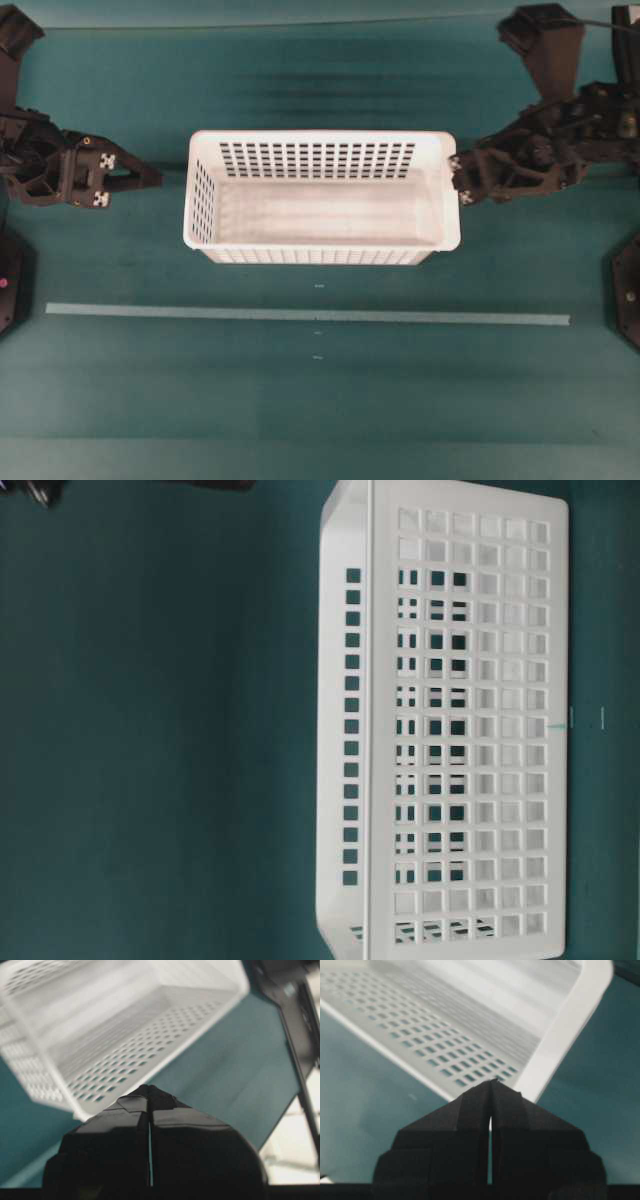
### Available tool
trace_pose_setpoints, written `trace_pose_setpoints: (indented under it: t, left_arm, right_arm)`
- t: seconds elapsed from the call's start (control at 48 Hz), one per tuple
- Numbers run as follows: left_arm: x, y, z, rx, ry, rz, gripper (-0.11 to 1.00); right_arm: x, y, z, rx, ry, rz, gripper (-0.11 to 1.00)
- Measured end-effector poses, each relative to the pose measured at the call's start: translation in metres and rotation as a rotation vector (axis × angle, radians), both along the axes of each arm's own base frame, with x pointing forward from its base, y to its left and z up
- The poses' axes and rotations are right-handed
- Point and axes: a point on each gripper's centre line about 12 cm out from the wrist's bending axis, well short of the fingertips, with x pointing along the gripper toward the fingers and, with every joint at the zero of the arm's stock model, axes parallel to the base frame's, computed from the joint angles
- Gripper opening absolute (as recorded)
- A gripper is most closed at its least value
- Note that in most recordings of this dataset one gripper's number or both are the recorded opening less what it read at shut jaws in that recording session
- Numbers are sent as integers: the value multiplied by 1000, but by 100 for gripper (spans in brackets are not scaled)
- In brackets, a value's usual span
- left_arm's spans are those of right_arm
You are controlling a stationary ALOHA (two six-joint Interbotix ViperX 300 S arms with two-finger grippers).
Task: Lift the white basket with both hands.
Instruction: 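Move both grippers open toward the left and right short rims of the basket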
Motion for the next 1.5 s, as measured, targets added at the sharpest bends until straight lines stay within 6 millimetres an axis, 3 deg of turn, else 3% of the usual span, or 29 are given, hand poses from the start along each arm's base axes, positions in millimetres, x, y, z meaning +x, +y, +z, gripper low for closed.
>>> trace_pose_setpoints:
  t: [0.438,0.896,1.104,1.188,1.25,1.396,1.5]
  left_arm:
    - [-2,18,-26,-151,321,143,-4]
    - [18,33,-29,-174,407,178,-3]
    - [23,35,-26,-151,376,163,5]
    - [25,36,-25,-135,357,151,13]
    - [26,36,-25,-129,347,146,25]
    - [26,36,-30,-138,356,154,67]
    - [27,36,-35,-165,362,177,93]
  right_arm:
    - [24,-34,-1,100,282,-92,1]
    - [27,-28,-9,132,342,-108,6]
    - [27,-29,-17,145,336,-149,20]
    - [26,-29,-18,144,338,-150,31]
    - [26,-29,-19,147,336,-158,45]
    - [25,-29,-20,152,336,-173,80]
    - [26,-33,-23,156,326,-196,95]
